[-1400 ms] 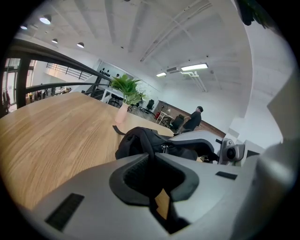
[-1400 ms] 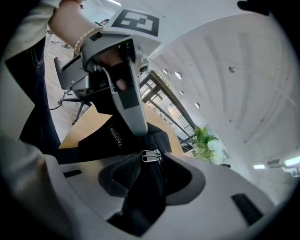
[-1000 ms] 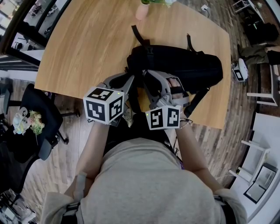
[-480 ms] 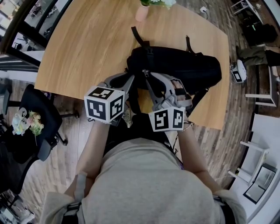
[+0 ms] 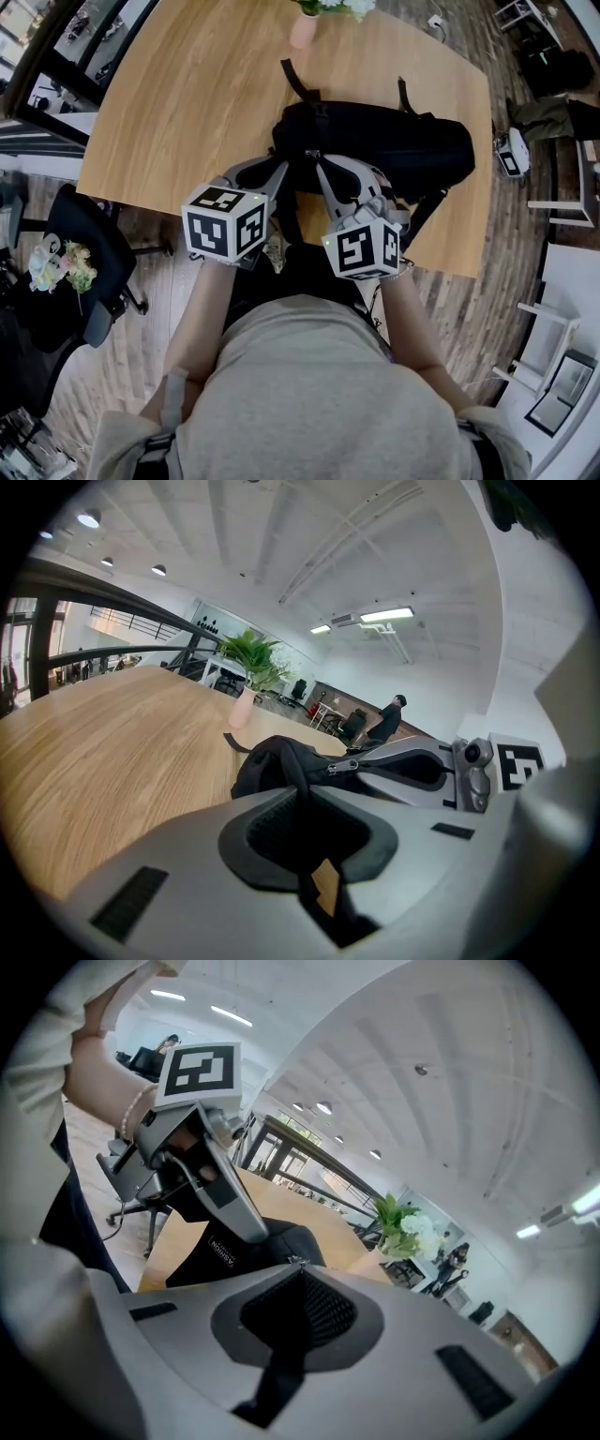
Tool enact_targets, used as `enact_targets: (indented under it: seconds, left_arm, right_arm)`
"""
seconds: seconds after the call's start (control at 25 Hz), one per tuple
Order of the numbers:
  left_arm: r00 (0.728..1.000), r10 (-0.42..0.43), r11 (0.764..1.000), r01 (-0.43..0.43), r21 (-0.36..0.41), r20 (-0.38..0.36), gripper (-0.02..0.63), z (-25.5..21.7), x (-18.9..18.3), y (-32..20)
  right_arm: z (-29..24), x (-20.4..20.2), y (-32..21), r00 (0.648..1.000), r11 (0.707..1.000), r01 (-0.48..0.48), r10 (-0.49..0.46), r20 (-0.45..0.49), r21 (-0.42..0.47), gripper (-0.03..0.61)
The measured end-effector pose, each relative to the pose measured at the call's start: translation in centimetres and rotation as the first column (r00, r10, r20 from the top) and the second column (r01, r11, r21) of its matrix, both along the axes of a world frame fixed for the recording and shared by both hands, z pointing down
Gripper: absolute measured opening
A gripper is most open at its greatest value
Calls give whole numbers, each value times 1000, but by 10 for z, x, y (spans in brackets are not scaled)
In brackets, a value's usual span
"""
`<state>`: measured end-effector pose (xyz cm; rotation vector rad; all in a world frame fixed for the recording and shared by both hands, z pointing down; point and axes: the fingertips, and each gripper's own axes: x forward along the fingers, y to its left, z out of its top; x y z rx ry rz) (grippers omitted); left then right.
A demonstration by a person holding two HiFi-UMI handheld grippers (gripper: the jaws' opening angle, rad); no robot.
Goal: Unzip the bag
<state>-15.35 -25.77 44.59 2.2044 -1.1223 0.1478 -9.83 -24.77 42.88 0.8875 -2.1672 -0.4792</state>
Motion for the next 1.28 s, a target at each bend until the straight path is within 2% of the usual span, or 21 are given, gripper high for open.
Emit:
enact_targets:
  seconds: [0.12,0.24,0.44,0.56,0.72,0.96,1.12,1.28]
  left_arm:
    - [1000,2,1000,-2,8,10,49,0,0,0]
    - [1000,-3,1000,2,20,22,48,-2,0,1]
    - [999,-34,999,33,40,35,48,-9,-4,-1]
    - [997,-46,998,43,50,56,48,-11,-5,-1]
    - [995,-67,997,63,54,76,48,-12,-5,-2]
    - [982,-152,988,147,51,111,48,-11,-11,-2]
    - [968,-208,978,201,60,142,48,-11,-10,-2]
    - [952,-259,966,253,61,159,48,-11,-14,-3]
  right_arm:
    - [0,1,-1,996,997,-28,34,82,-71,12]
    - [-5,4,-1,975,984,-64,97,198,-167,11]
    - [-11,16,-4,901,950,-113,221,374,-290,11]
    - [-11,23,-5,853,930,-132,283,439,-344,11]
    - [-11,35,-6,812,909,-132,328,483,-394,11]
    - [-11,59,-14,792,893,-125,353,499,-433,11]
    - [-14,73,-18,791,894,-106,341,508,-435,11]
    - [-15,91,-23,771,886,-103,359,527,-453,11]
